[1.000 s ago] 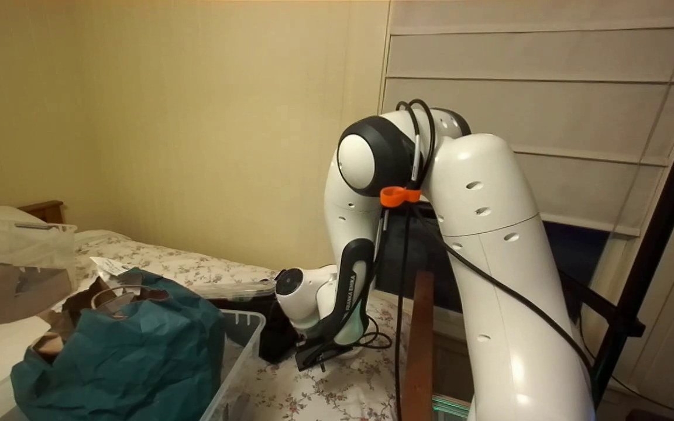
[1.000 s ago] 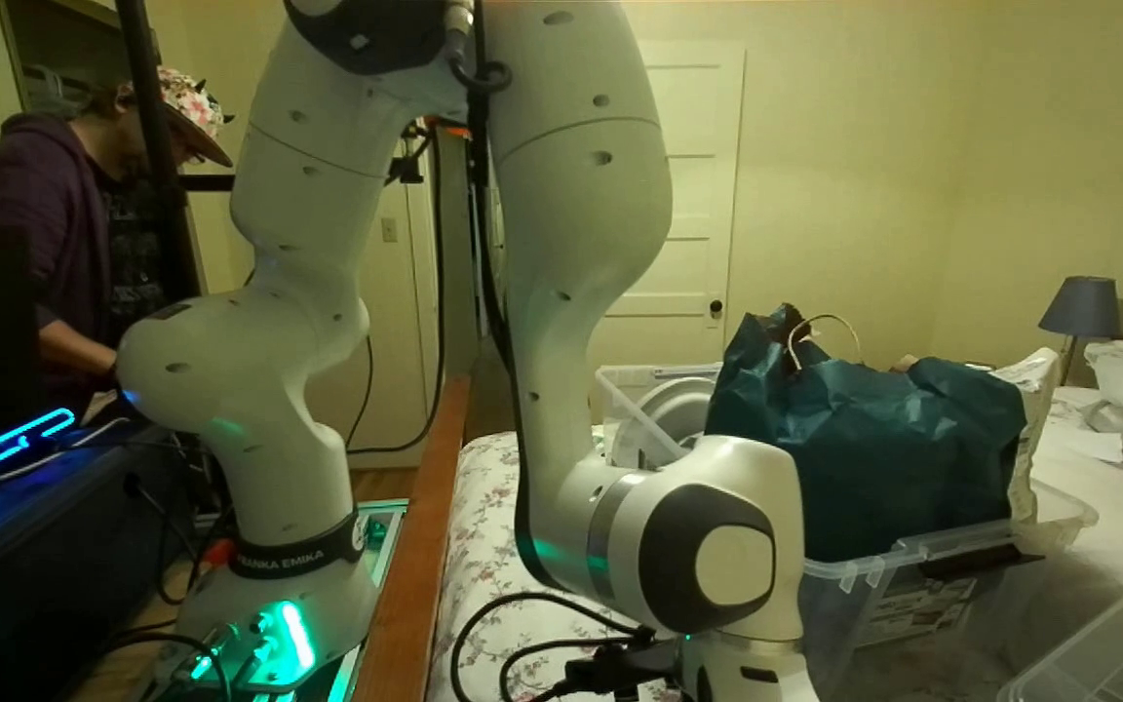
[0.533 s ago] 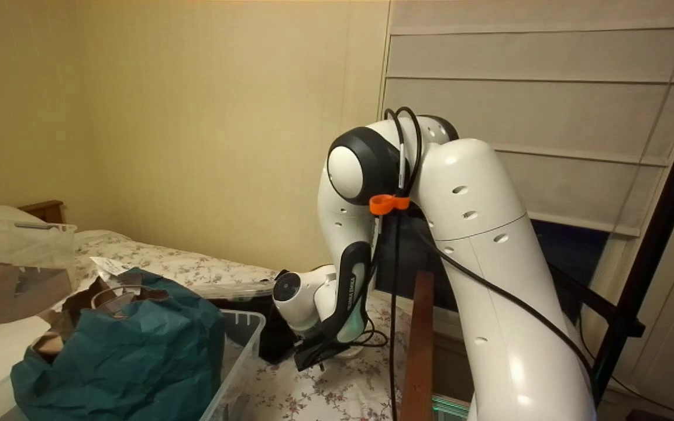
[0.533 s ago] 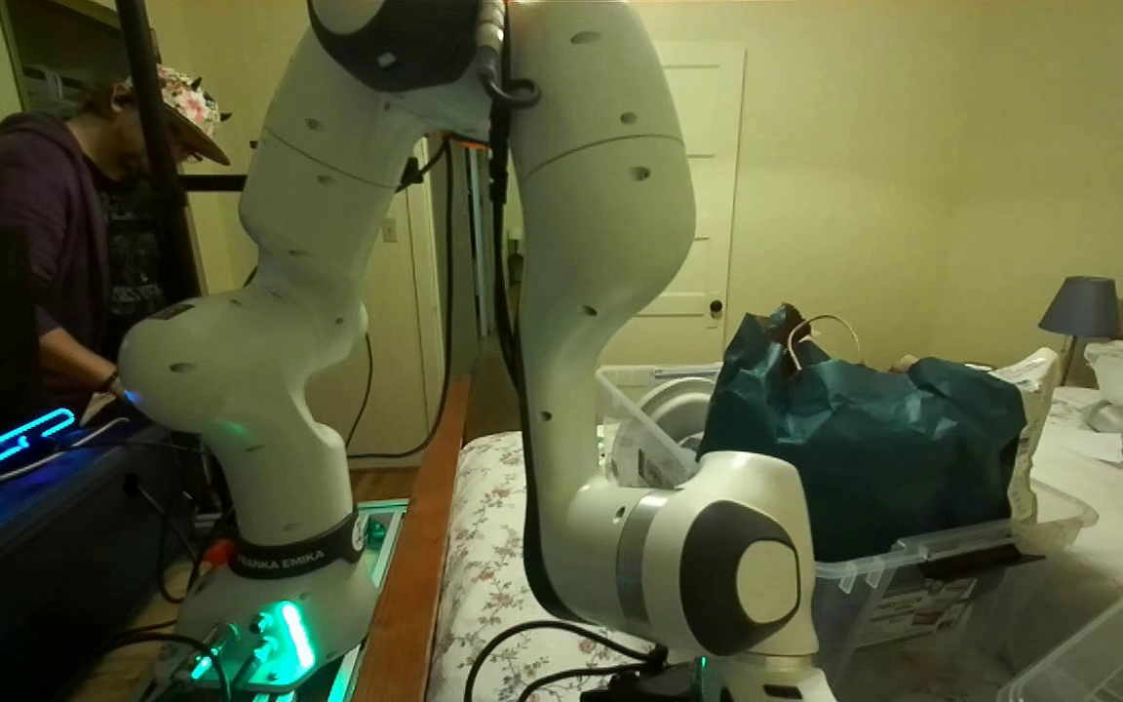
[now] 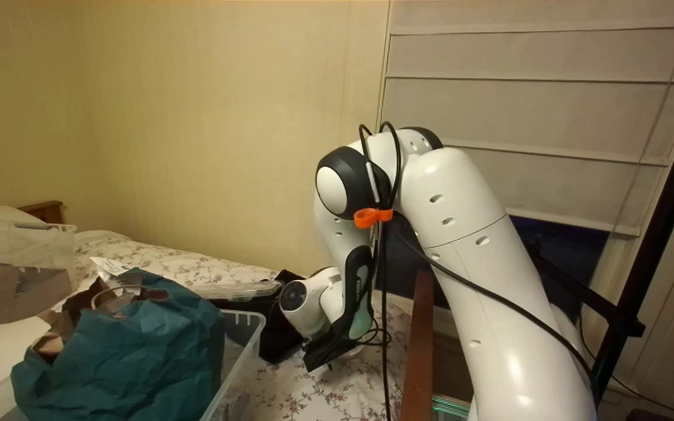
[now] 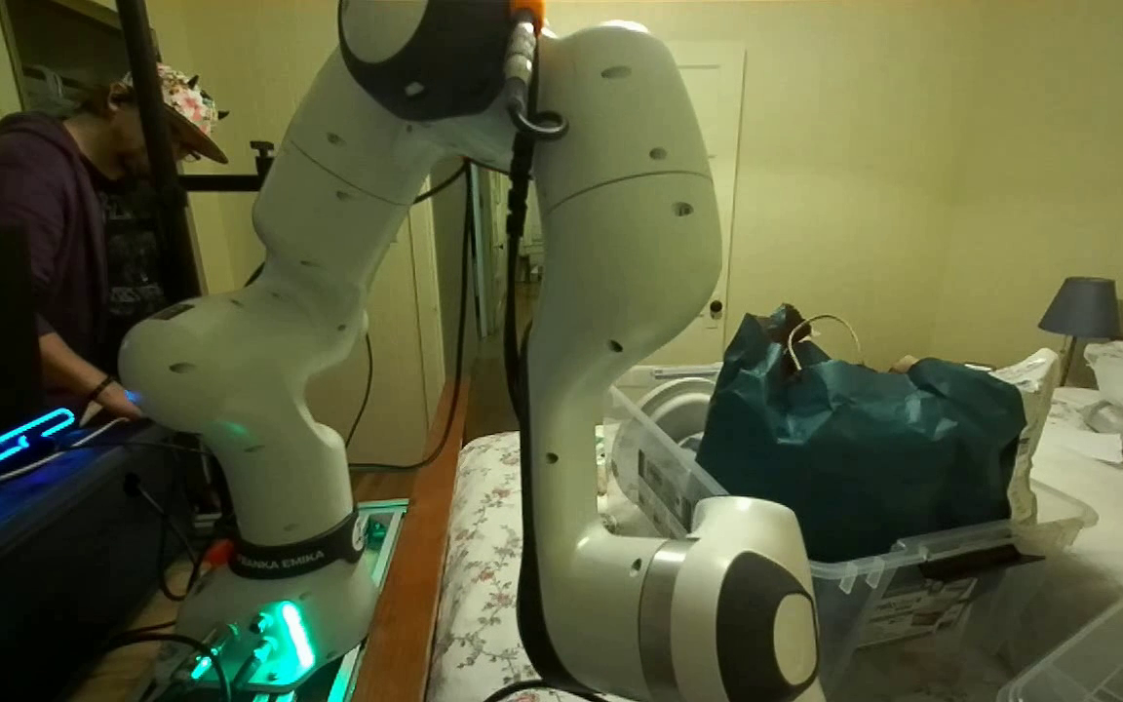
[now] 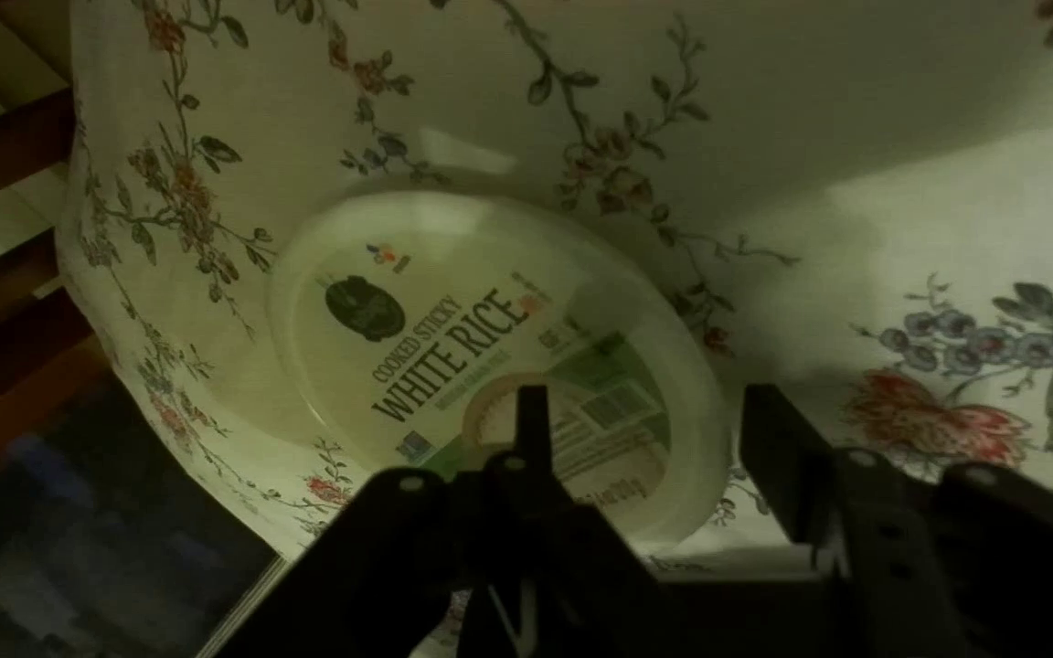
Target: Move the lid to the left.
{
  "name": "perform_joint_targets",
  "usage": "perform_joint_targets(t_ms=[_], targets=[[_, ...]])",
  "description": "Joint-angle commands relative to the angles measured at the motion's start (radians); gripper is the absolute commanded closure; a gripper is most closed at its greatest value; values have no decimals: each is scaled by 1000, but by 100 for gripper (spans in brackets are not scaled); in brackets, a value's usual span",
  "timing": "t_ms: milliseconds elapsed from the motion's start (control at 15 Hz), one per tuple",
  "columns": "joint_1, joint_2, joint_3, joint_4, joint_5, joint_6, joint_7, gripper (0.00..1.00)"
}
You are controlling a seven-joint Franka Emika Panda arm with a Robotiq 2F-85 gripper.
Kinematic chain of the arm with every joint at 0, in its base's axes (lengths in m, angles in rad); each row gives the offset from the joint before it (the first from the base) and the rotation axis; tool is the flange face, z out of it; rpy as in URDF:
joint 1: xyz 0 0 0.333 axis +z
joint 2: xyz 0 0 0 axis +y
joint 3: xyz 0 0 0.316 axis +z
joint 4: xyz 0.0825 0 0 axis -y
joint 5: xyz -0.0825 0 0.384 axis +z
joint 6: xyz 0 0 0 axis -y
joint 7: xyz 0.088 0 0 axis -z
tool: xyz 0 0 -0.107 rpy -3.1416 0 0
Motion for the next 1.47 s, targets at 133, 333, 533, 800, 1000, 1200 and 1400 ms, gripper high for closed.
perform_joint_targets(t_ms=[133, 333, 533, 800, 1000, 1200, 1400], targets=[[4, 40, -26, 42, -92, 32, 101, 84], [9, -5, -25, 30, -95, 30, 103, 95], [9, -44, -29, 16, -85, 26, 91, 94], [4, -112, -47, -28, -76, 22, 90, 96], [14, -214, -65, -107, -37, -13, 90, 95], [42, -359, -84, -208, -39, -59, 106, 95], [96, -510, -91, -293, -60, -117, 118, 95]])
